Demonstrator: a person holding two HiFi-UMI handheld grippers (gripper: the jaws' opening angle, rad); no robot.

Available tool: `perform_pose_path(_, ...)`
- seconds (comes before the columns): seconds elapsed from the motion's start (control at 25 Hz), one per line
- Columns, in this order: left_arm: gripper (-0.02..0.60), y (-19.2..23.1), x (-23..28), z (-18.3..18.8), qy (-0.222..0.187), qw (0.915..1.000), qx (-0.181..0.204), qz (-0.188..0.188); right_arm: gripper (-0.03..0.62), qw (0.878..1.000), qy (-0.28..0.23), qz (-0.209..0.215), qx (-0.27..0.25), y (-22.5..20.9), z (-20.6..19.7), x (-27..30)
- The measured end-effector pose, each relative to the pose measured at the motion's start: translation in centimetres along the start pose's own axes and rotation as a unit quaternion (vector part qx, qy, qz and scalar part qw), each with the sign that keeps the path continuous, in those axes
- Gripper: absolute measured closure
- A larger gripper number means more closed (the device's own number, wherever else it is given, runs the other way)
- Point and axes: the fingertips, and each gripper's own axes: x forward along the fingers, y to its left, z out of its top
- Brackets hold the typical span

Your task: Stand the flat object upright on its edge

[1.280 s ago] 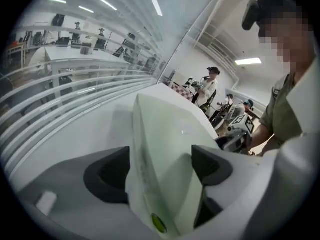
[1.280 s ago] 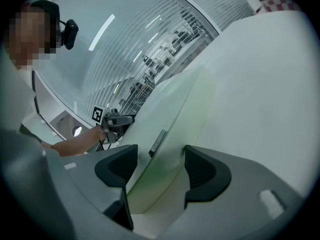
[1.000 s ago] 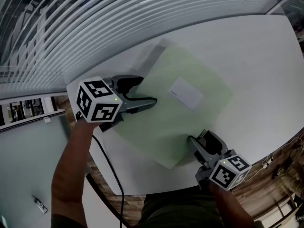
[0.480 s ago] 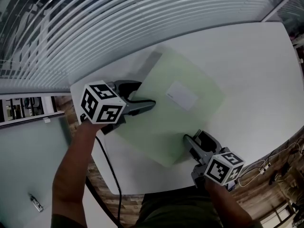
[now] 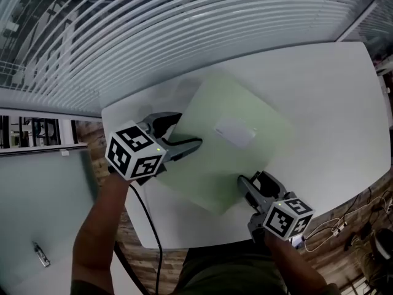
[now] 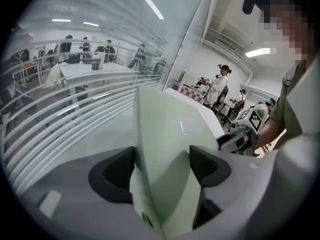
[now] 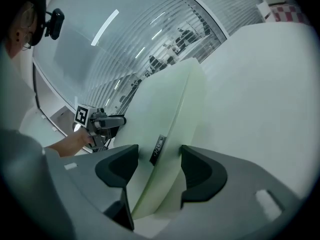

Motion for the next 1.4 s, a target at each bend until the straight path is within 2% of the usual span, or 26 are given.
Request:
perform_pose_path(0.32, 0.242, -1.4, -3.5, 1.4, -0.044, 0.9977, 0.01, 0.05, 0.324, 0.998, -0.017, 0.009, -0.057, 1.8, 2.5, -1.0)
perform_pose_path(0.52, 0.242, -2.5, -5.2, 2.0, -0.09, 0.9916, 0.006, 0.093, 0.324, 0.994, -0.026, 0.009, -0.102, 2.7, 3.8, -1.7)
perform_pose_path(0.92, 0.242, -3.8, -10.3, 2.0, -0.179, 0.9716, -0.021, 0.153, 0.324, 0.976, -0.047, 0.013, -0.21, 6.9, 6.4, -2.5)
perform_pose_path(1.16, 0.242, -4.5, -12.5, 2.1, -0.225, 0.9553, -0.03, 0.189, 0.324, 0.959, -0.058, 0.022, -0.278, 8.8, 7.9, -2.7)
perform_pose_path(1.4, 0.242, -4.9, -12.9, 2.1, -0.261, 0.9404, -0.058, 0.21, 0.324, 0.941, -0.067, 0.029, -0.331, 9.6, 9.7, -3.1)
